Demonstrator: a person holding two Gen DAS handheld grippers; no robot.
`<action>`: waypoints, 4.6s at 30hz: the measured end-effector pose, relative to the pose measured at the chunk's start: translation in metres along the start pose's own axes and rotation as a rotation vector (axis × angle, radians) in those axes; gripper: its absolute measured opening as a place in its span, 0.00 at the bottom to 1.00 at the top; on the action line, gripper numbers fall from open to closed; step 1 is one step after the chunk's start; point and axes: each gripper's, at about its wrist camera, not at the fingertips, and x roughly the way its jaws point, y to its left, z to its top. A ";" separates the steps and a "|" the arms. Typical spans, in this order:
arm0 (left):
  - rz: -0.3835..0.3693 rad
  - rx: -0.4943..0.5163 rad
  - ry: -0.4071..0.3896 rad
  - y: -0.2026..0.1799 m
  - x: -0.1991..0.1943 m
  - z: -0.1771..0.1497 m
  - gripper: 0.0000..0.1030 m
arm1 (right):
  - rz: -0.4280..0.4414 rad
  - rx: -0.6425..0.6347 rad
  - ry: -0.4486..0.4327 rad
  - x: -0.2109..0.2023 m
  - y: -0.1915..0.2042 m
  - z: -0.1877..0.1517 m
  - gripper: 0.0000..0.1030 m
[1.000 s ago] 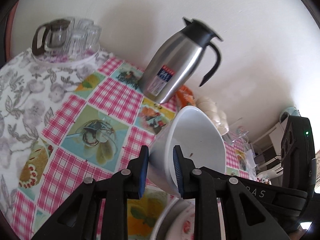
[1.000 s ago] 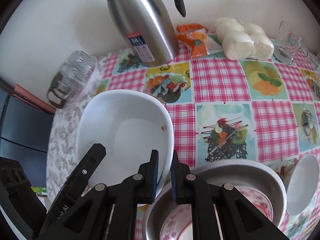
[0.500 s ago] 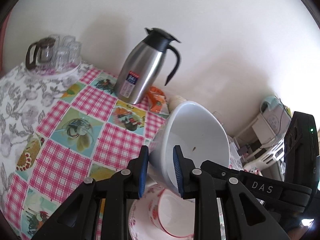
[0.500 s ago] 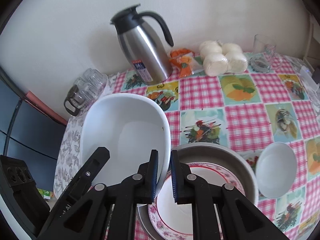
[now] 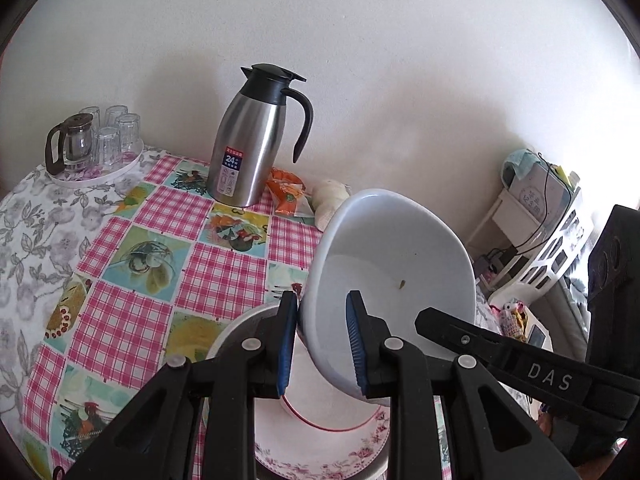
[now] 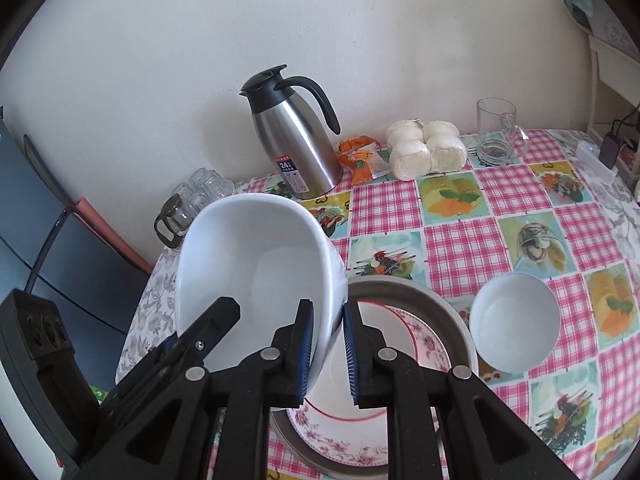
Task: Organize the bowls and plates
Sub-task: 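Lift the white bowl with both tools and carry it over the stack, then lower the white bowl into the red-rimmed bowl with both tools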
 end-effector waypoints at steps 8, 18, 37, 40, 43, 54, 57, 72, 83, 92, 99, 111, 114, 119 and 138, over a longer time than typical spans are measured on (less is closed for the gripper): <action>0.037 0.072 0.005 -0.019 -0.003 -0.011 0.25 | 0.027 0.028 -0.038 -0.009 -0.016 -0.019 0.16; 0.037 0.102 0.017 -0.032 -0.003 -0.013 0.25 | 0.049 0.052 -0.037 -0.011 -0.035 -0.025 0.16; 0.072 0.069 0.136 -0.026 0.018 -0.022 0.25 | 0.025 0.063 0.040 0.004 -0.044 -0.034 0.19; 0.080 0.053 0.163 -0.023 0.022 -0.025 0.25 | 0.022 0.067 0.064 0.011 -0.045 -0.036 0.19; 0.093 0.047 0.184 -0.021 0.026 -0.027 0.25 | 0.018 0.066 0.079 0.015 -0.045 -0.037 0.19; 0.119 0.031 0.217 -0.017 0.034 -0.028 0.25 | 0.021 0.080 0.132 0.032 -0.049 -0.040 0.19; 0.120 0.023 0.226 -0.015 0.036 -0.029 0.25 | 0.017 0.080 0.137 0.035 -0.049 -0.040 0.19; 0.118 -0.018 0.248 -0.009 0.041 -0.029 0.25 | 0.009 0.100 0.166 0.047 -0.054 -0.041 0.20; 0.100 -0.050 0.238 -0.004 0.039 -0.027 0.28 | 0.004 0.091 0.147 0.042 -0.052 -0.039 0.29; 0.096 -0.054 0.221 -0.004 0.033 -0.025 0.28 | 0.005 0.092 0.138 0.039 -0.052 -0.039 0.29; 0.050 -0.050 0.196 -0.009 0.027 -0.022 0.28 | 0.017 0.078 0.119 0.033 -0.050 -0.038 0.29; 0.065 -0.100 0.172 0.003 0.021 -0.019 0.28 | 0.014 0.105 0.125 0.035 -0.058 -0.039 0.29; 0.071 -0.114 0.180 0.006 0.023 -0.020 0.28 | -0.005 0.124 0.127 0.037 -0.065 -0.039 0.29; 0.075 -0.118 0.191 0.008 0.026 -0.020 0.28 | -0.012 0.155 0.144 0.042 -0.076 -0.039 0.29; 0.115 -0.134 0.276 0.020 0.050 -0.032 0.29 | -0.012 0.157 0.148 0.041 -0.077 -0.040 0.29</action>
